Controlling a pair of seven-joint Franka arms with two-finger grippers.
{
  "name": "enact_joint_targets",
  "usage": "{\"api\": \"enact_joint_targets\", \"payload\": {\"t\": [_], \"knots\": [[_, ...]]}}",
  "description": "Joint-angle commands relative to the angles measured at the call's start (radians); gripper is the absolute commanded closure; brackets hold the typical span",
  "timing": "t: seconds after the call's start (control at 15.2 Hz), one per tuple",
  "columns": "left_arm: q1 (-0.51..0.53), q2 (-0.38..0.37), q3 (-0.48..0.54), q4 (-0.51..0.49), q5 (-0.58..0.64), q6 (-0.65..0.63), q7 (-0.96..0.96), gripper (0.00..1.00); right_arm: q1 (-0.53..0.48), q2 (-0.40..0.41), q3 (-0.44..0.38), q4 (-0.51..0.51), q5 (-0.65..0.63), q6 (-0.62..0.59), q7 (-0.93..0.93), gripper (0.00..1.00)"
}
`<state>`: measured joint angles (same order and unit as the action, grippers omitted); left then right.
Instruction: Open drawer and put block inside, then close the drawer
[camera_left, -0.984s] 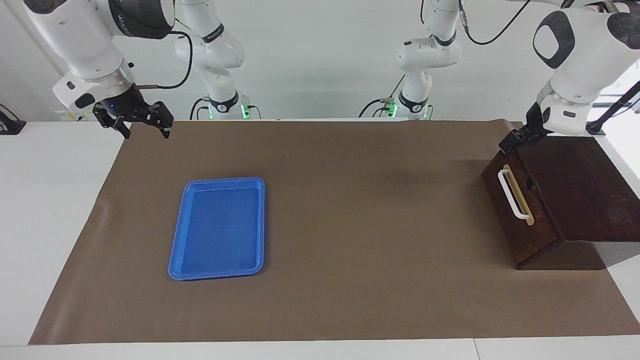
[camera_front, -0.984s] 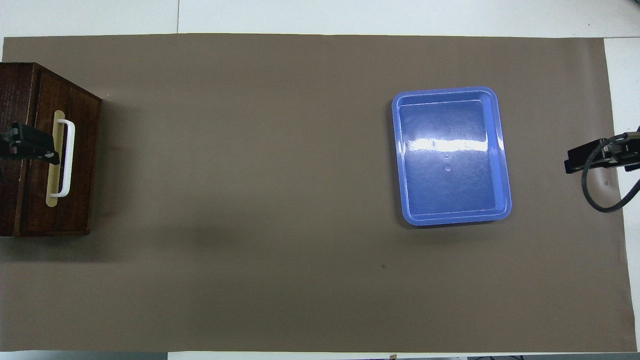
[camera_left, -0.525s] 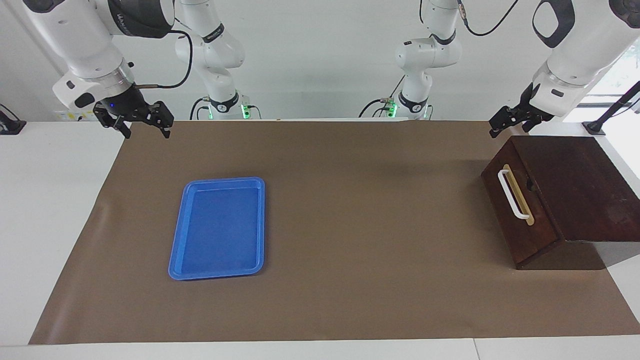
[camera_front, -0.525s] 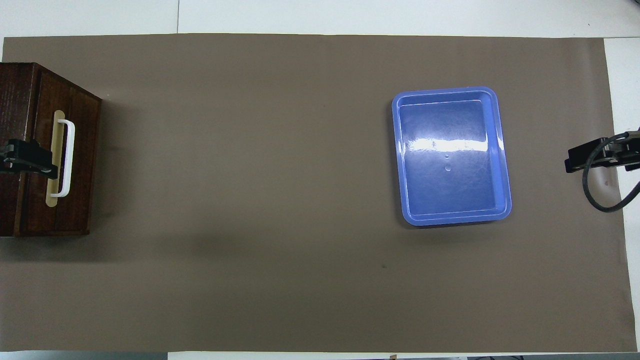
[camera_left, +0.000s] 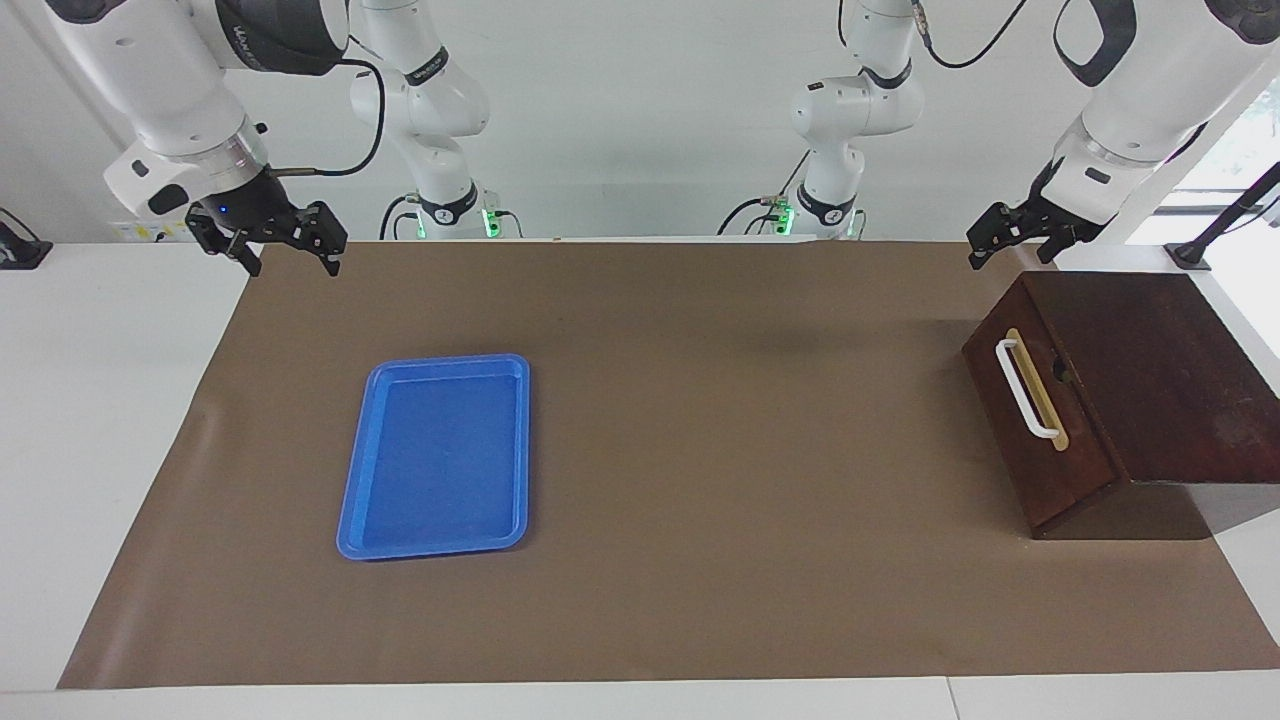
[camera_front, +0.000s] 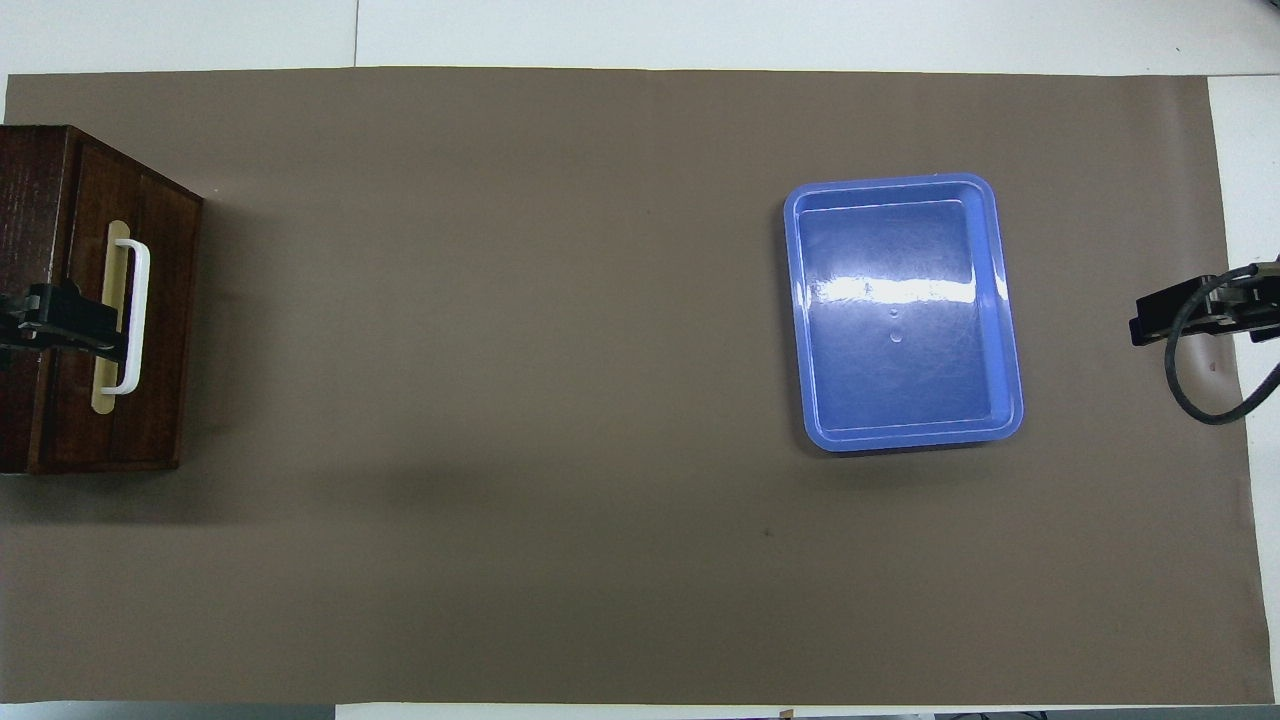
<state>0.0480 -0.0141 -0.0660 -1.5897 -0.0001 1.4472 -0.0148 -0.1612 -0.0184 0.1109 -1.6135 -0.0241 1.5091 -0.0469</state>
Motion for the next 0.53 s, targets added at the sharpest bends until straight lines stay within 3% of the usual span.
{"api": "enact_joint_targets", "payload": {"t": [0.0, 0.46], "knots": [[0.013, -0.023, -0.005, -0.019, -0.024, -0.013, 0.021, 0.0, -0.023, -0.008, 0.018, 0.003, 0.015, -0.013, 0.015, 0.0], [0.004, -0.023, 0.003, -0.023, -0.032, 0.001, 0.023, 0.0, -0.02, -0.008, 0.016, 0.0, 0.015, -0.007, 0.019, 0.0]]}}
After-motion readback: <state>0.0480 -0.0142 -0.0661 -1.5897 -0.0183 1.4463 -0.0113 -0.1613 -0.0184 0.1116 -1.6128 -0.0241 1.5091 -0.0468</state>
